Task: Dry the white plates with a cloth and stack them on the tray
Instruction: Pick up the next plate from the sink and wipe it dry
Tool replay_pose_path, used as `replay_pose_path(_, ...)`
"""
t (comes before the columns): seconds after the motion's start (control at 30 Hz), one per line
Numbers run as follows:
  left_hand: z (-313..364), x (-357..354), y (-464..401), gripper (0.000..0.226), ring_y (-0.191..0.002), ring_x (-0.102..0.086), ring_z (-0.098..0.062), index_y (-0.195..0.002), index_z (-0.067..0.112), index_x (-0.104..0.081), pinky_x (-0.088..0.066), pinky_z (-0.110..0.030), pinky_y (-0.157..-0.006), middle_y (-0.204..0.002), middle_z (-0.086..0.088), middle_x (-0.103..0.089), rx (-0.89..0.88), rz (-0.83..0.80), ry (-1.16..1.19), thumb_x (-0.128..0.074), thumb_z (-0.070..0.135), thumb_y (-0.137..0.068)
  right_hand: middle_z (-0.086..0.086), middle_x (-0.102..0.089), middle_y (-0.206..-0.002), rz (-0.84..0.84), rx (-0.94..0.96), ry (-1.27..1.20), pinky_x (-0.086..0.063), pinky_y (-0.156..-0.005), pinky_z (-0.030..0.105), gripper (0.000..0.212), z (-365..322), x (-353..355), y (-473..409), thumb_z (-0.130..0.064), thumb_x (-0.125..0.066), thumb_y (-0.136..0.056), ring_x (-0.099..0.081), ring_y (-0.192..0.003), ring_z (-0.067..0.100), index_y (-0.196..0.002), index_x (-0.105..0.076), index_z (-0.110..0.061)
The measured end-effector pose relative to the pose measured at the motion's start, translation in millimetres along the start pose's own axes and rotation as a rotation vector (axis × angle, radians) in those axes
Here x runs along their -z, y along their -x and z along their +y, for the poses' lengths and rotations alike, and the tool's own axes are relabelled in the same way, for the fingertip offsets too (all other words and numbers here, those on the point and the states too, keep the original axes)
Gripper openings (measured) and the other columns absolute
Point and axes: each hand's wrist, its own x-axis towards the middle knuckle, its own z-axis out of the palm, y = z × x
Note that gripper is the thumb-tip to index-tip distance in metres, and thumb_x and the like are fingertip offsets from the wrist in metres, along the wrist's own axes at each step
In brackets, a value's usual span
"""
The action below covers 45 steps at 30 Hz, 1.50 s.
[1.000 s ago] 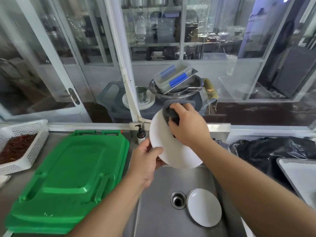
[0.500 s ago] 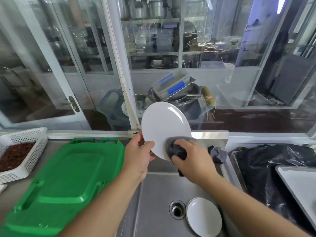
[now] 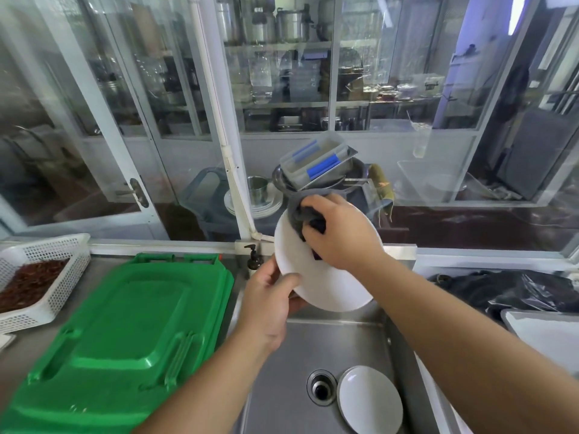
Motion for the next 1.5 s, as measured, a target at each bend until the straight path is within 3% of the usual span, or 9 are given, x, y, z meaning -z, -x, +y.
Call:
replay_pose_path(0.23,26,6,0,0.041,-0.103,-0.072,-0.029,-0.101,0.029,-0.081,-0.062,-0.038,-0.072,-0.113,-0.008,-0.075,-0.114,0.065,0.057,-0.065,0.002,-0.075,0.005,-0.059,-0.130,0.082,-0.331,0.141,-0.053,-0.074,0.042,0.042,37,4,2,-0.038,-0.065,-0.093,-0.062,-0.108,0.035,-0.134,-0.055,-0.032)
replay_pose_path(0.3,27,7,-1,0.045,-0.114,-0.069,-0.035,-0.103,0.030,-0.081,-0.063,-0.039,-0.074,-0.118,-0.009,-0.074,-0.132,0.075,0.043,-0.063,-0.007,-0.085,0.000,-0.063,-0.126,0.102,-0.452,-0.053,-0.060,-0.082,0.048,0.049,44,4,11,-0.039,-0.070,-0.090,-0.063,-0.107,0.030,-0.136,-0.052,-0.035)
replay_pose_path(0.47,22,4,0,0.046,-0.115,-0.068,-0.032,-0.110,0.033,-0.079,-0.063,-0.038,-0.075,-0.120,-0.006,-0.073,-0.148,0.061,0.043,-0.065,0.003,-0.077,0.001,-0.071,-0.102,0.179,-0.868,-0.794,-0.062,-0.052,0.037,0.029,42,-2,28,-0.033,-0.078,-0.084,-0.072,-0.068,0.017,-0.108,-0.061,-0.040)
replay_pose_path(0.67,4,0,2,0.056,-0.112,-0.072,-0.017,-0.118,0.042,-0.072,-0.062,-0.038,-0.080,-0.125,0.003,-0.073,-0.120,-0.001,0.054,-0.066,0.006,-0.076,0.011,-0.077,-0.108,0.329,-1.127,-1.347,-0.060,-0.058,0.037,0.028,49,-25,53,-0.018,-0.079,-0.093,-0.072,-0.082,0.030,-0.118,-0.068,-0.023)
replay_pose_path(0.93,3,-8,6,0.059,-0.100,-0.075,-0.011,-0.121,0.041,-0.056,-0.063,-0.034,-0.077,-0.116,0.014,-0.074,-0.021,-0.104,-0.131,-0.075,0.012,-0.074,0.012,-0.076,-0.090,0.423,-1.047,-1.119,-0.061,-0.056,0.040,0.028,63,-17,57,-0.010,-0.078,-0.086,-0.072,-0.061,0.027,-0.098,-0.071,-0.034)
replay_pose_path(1.13,37,4,-19,0.019,-0.097,-0.073,-0.024,-0.114,0.029,-0.070,-0.063,-0.039,-0.072,-0.108,-0.004,-0.079,0.125,-0.076,-0.319,-0.066,0.017,-0.099,-0.005,-0.075,-0.078,0.259,-0.776,-0.770,-0.058,-0.046,0.033,0.039,69,23,49,-0.016,-0.079,-0.079,-0.070,-0.052,0.015,-0.101,-0.070,-0.047)
replay_pose_path(1.2,43,9,-25,0.027,-0.102,-0.074,-0.025,-0.117,0.030,-0.069,-0.062,-0.046,-0.087,-0.111,-0.003,-0.079,0.135,-0.148,-0.400,-0.064,0.010,-0.100,-0.019,-0.073,-0.081,0.178,-0.688,-0.687,-0.057,-0.045,0.026,0.044,65,34,46,-0.020,-0.080,-0.079,-0.071,-0.061,0.003,-0.095,-0.067,-0.059)
replay_pose_path(1.27,46,11,-27,0.031,-0.098,-0.076,-0.017,-0.117,0.031,-0.068,-0.061,-0.039,-0.083,-0.109,0.002,-0.080,0.148,-0.247,-0.465,-0.061,0.006,-0.101,-0.023,-0.072,-0.085,0.118,-0.618,-0.618,-0.056,-0.049,0.019,0.048,62,41,43,-0.023,-0.082,-0.080,-0.069,-0.074,-0.006,-0.096,-0.064,-0.064)
replay_pose_path(1.5,37,0,-21,0.032,-0.094,-0.075,-0.010,-0.111,0.029,-0.070,-0.062,-0.041,-0.090,-0.103,0.009,-0.080,-0.014,-0.149,-0.395,-0.061,0.001,-0.099,-0.023,-0.070,-0.094,0.168,-0.620,-0.699,-0.055,-0.056,0.016,0.038,61,42,34,-0.037,-0.082,-0.081,-0.069,-0.082,0.005,-0.100,-0.062,-0.062)
